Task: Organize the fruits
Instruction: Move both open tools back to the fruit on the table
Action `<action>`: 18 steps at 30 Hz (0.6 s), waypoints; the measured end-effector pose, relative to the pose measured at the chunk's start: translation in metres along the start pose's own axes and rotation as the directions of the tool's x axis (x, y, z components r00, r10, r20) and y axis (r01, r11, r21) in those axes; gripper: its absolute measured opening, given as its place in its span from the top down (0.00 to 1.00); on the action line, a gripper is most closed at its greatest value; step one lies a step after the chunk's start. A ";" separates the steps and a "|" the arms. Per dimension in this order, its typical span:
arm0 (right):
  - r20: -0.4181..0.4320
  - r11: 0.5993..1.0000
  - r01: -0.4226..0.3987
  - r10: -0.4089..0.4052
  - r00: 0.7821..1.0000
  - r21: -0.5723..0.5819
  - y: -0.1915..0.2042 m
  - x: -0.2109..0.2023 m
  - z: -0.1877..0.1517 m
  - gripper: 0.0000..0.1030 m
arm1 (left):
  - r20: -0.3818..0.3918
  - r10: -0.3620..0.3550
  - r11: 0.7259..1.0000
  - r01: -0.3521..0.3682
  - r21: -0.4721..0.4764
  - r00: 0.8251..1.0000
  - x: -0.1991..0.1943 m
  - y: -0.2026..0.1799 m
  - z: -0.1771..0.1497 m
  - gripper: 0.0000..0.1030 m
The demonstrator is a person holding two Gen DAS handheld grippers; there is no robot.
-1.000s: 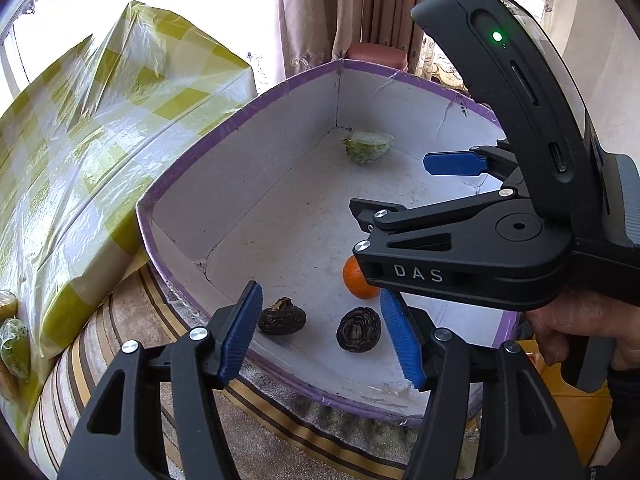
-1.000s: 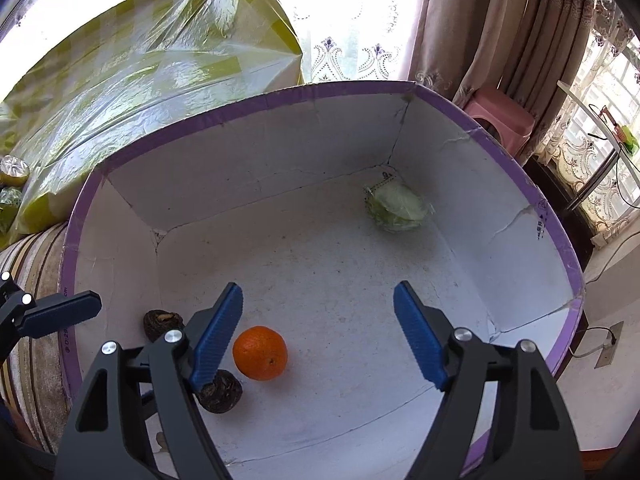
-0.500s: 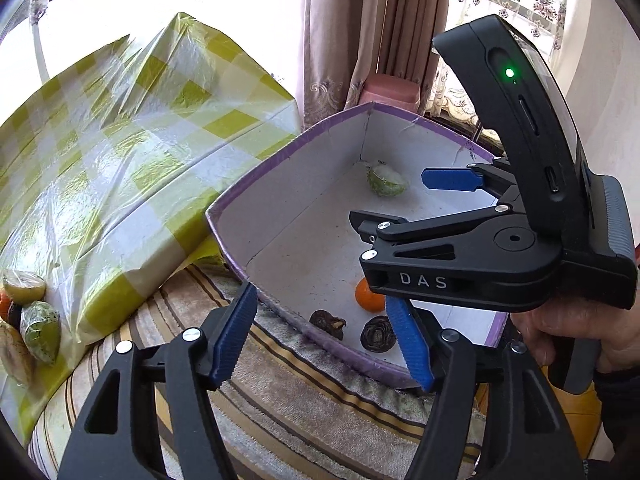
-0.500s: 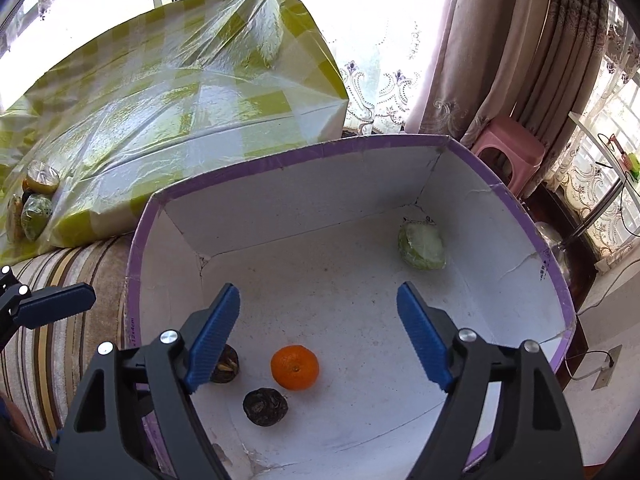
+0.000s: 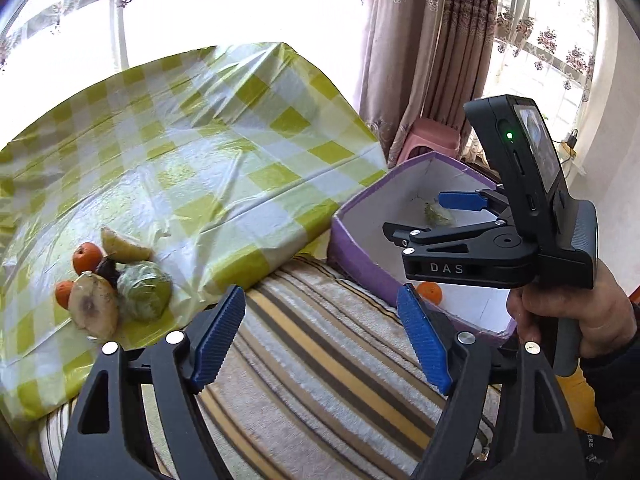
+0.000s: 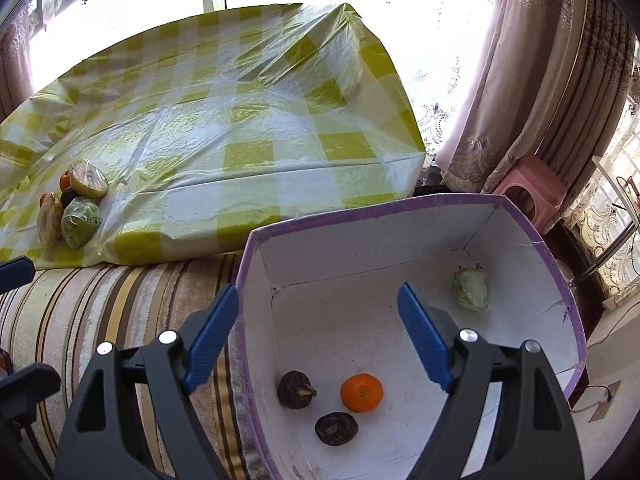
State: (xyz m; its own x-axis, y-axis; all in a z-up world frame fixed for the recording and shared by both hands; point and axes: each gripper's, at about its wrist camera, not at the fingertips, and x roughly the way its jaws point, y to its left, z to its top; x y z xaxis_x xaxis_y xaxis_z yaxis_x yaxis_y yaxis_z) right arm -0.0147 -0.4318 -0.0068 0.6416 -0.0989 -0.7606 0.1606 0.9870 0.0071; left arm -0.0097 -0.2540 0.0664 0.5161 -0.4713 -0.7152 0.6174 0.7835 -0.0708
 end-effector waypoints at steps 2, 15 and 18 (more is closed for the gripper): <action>-0.006 1.000 -0.024 0.024 1.000 -0.017 0.014 0.002 0.001 0.21 | 0.010 0.025 0.999 -0.025 -0.036 1.000 -0.011 0.018 -0.006 0.26; -0.067 0.966 -0.197 0.188 0.980 -0.170 0.128 0.012 -0.004 0.17 | 0.004 0.138 0.933 -0.129 -0.335 0.990 -0.041 0.155 -0.062 0.26; -0.080 0.953 -0.236 0.225 0.971 -0.190 0.152 0.016 -0.005 0.17 | 0.000 0.137 0.916 -0.126 -0.380 0.991 -0.039 0.174 -0.071 0.26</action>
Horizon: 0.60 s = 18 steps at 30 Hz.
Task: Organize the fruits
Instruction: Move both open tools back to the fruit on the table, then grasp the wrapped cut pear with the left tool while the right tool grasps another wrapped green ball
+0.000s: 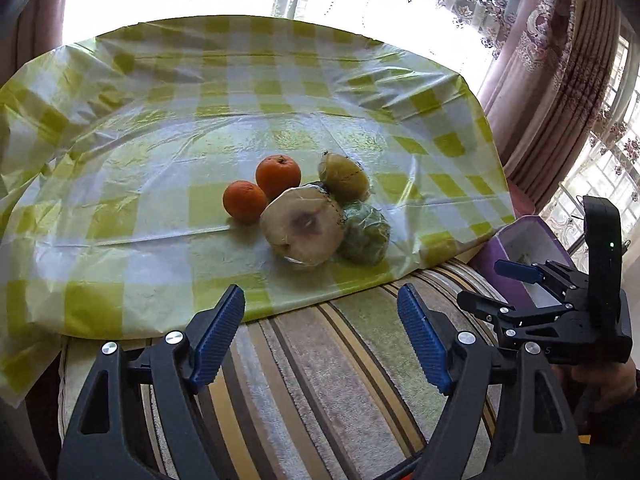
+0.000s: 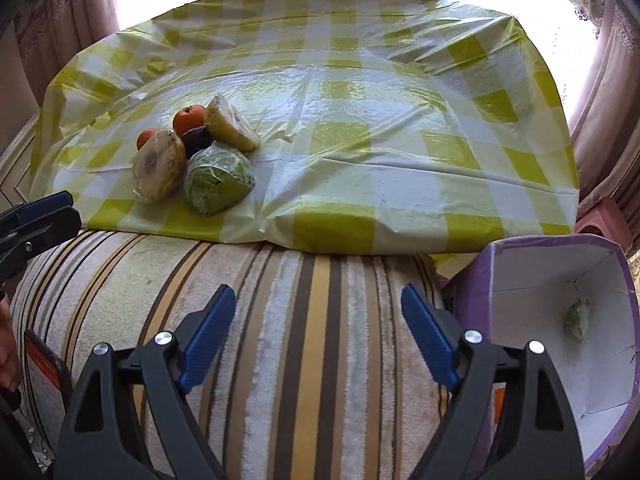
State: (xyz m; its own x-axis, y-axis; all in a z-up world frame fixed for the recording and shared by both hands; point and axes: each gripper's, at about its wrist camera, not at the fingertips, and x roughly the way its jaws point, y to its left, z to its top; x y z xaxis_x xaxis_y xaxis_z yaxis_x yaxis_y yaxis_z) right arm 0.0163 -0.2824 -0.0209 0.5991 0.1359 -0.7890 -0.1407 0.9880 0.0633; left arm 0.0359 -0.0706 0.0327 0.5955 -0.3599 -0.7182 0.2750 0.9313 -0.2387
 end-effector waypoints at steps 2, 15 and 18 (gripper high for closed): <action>0.005 1.000 -0.019 0.019 1.000 -0.014 0.013 0.005 0.004 0.17 | -0.007 -0.021 0.999 0.021 -0.025 1.000 0.006 0.009 0.001 0.26; 0.102 0.998 -0.059 0.062 0.993 -0.025 0.050 0.020 0.026 0.17 | -0.075 -0.102 0.995 0.100 -0.028 0.992 0.054 0.019 0.035 0.22; 0.123 0.997 -0.071 0.072 0.990 -0.012 0.050 0.021 0.029 0.17 | -0.089 -0.107 0.994 0.106 -0.017 0.990 0.065 0.021 0.042 0.22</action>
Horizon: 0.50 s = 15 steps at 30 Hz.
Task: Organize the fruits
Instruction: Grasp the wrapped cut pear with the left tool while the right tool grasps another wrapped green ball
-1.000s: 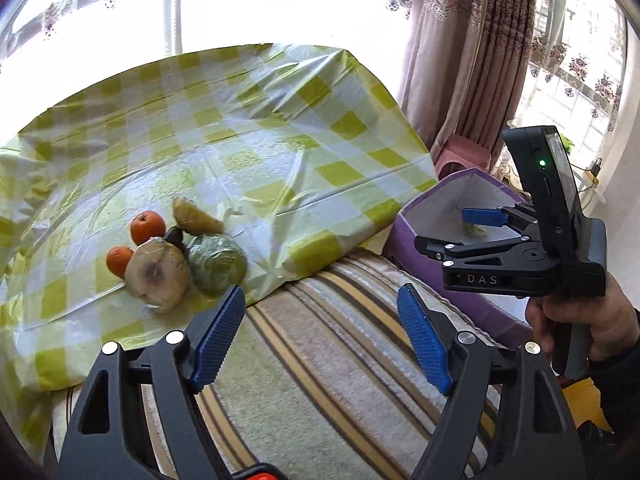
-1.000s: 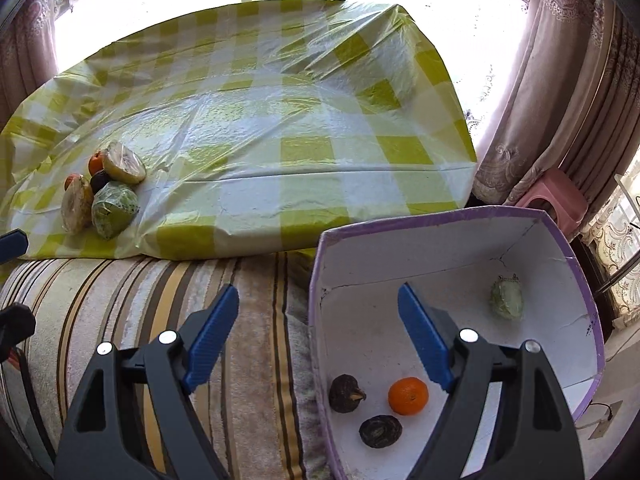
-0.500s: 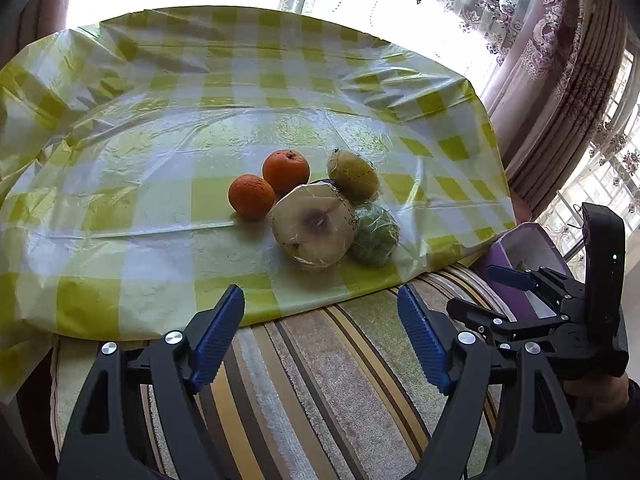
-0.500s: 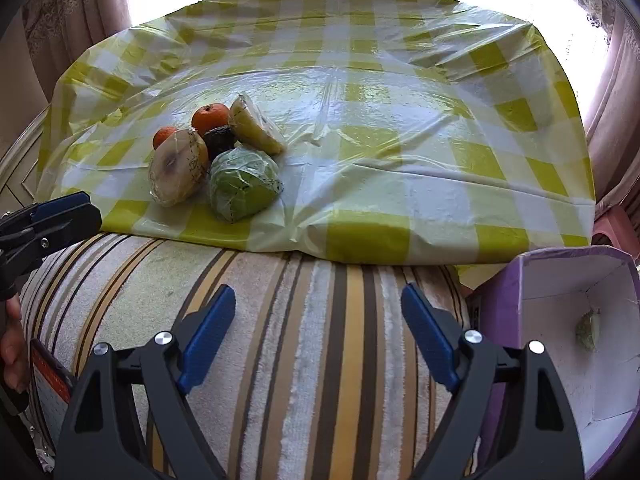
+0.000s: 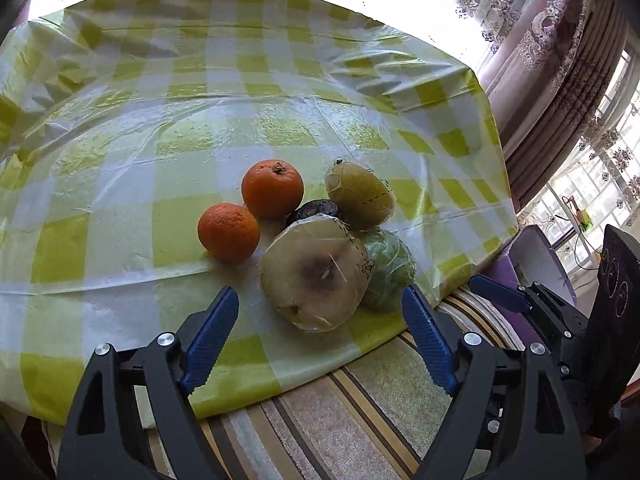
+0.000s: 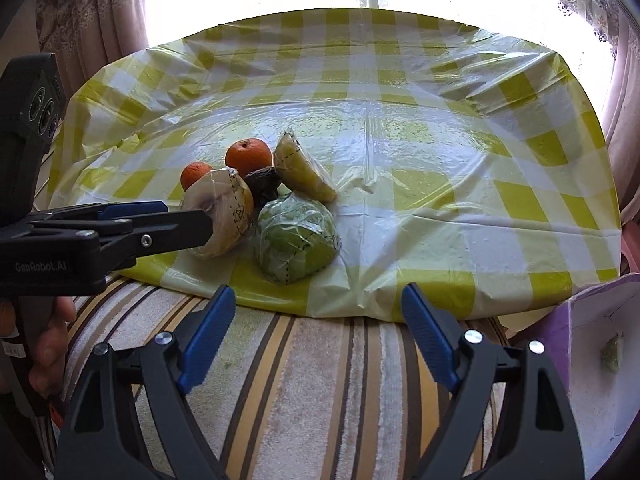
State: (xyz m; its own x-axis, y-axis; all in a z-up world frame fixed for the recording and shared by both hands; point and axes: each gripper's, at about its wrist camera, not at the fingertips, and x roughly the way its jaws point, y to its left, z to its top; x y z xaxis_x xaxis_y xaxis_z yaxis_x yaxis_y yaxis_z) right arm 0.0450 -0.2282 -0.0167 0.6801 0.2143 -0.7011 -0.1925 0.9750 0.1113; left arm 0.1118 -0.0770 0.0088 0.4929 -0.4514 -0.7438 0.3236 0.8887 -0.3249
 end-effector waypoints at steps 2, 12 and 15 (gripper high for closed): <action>0.005 1.000 0.002 -0.002 1.000 0.012 -0.001 0.003 0.002 0.17 | -0.019 -0.008 1.000 0.008 0.012 1.000 0.007 -0.001 0.004 0.22; -0.013 1.000 0.005 -0.005 1.000 0.011 0.002 0.022 0.005 0.17 | -0.054 0.034 0.997 -0.031 0.070 0.998 0.029 -0.006 0.012 0.42; -0.022 1.000 -0.001 0.001 1.000 0.014 0.002 0.027 0.007 0.17 | -0.038 0.002 0.999 -0.001 0.041 0.999 0.028 0.002 0.011 0.42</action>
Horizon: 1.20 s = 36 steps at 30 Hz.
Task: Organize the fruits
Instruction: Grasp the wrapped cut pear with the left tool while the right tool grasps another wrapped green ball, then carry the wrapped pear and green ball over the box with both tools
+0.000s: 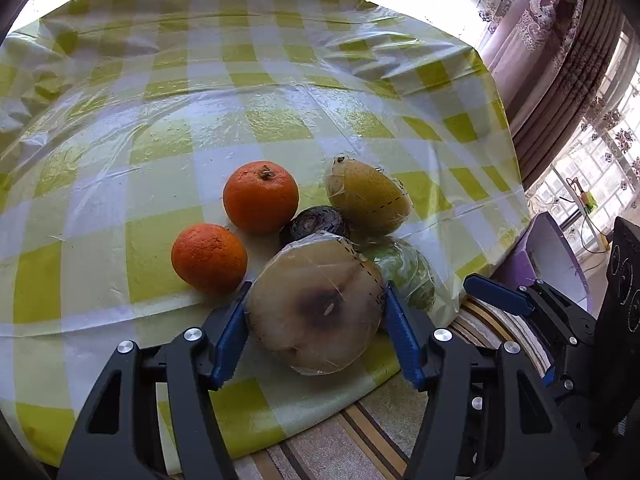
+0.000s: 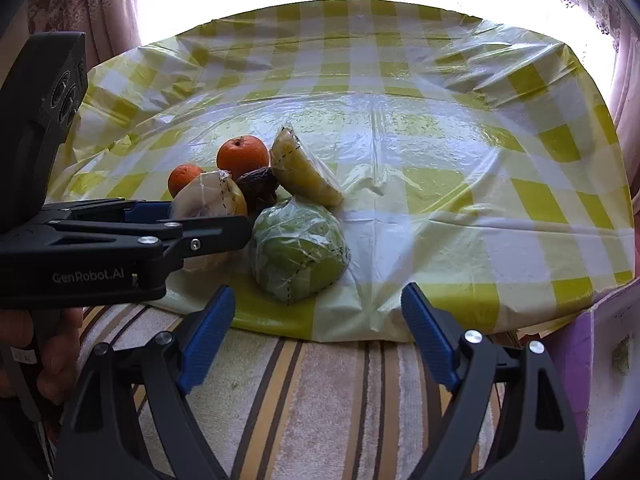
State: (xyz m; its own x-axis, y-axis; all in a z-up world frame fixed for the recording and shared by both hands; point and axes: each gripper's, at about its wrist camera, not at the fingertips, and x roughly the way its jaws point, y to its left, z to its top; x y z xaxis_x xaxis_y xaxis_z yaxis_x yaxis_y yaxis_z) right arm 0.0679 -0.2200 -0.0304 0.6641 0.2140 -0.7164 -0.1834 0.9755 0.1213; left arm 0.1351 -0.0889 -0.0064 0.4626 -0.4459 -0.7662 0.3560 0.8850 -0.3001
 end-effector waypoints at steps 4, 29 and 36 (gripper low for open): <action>-0.010 1.000 -0.009 0.009 1.000 -0.007 0.005 0.008 0.005 0.17 | 0.029 -0.009 0.999 0.010 -0.035 1.000 -0.005 0.010 -0.002 0.43; -0.022 0.997 0.052 -0.053 0.998 -0.048 0.024 0.033 0.029 0.40 | 0.110 0.074 0.987 -0.057 -0.147 0.991 -0.042 0.044 -0.024 0.43; -0.009 0.997 0.047 -0.048 0.999 -0.058 0.025 0.027 0.022 0.41 | 0.110 0.104 0.977 -0.081 -0.198 0.988 -0.052 0.052 -0.036 0.43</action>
State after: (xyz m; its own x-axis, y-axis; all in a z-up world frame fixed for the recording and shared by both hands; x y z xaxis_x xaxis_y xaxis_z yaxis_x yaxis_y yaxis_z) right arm 0.0976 -0.1890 -0.0315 0.6657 0.1665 -0.7274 -0.1937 0.9799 0.0470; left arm 0.1005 -0.0147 -0.0024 0.5839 -0.3634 -0.7260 0.1500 0.9271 -0.3434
